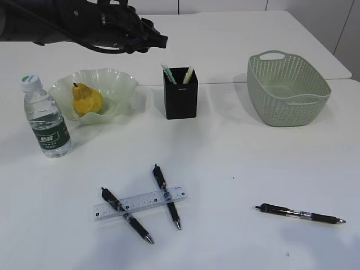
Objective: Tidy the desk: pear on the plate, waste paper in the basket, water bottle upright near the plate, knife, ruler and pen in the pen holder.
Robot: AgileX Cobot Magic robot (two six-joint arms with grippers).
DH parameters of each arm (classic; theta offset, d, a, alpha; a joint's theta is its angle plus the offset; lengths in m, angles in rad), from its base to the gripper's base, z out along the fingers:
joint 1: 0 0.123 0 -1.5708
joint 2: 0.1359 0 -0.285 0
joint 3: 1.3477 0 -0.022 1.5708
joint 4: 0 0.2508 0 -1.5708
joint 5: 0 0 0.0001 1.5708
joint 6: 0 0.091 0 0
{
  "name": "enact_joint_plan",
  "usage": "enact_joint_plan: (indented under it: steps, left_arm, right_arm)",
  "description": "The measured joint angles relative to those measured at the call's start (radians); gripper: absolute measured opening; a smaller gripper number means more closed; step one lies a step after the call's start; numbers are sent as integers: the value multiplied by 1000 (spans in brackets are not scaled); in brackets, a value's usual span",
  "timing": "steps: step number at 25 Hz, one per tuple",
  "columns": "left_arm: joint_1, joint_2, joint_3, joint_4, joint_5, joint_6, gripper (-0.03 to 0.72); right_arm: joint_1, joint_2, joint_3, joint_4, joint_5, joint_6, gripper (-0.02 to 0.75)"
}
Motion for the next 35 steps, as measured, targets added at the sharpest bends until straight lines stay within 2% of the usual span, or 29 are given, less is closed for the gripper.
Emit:
enact_joint_plan:
  steps: [8,12,18,21,25,35]
  left_arm:
    - [9,0,0,-281,18,0,205]
    - [17,-3,0,-318,56,0,205]
    - [19,-63,0,-189,138,0,159]
    - [19,-84,0,-103,241,0,151]
    - [24,-99,0,-44,391,-5,150]
    - [68,-215,0,164,675,-127,150]
  right_arm:
    - [0,0,-35,0,4,0,260]
    - [0,0,-35,0,33,0,260]
    - [0,8,-35,0,53,2,260]
    - [0,33,-40,11,81,2,260]
    - [0,79,-65,13,118,2,260]
    - [0,130,-144,48,135,2,260]
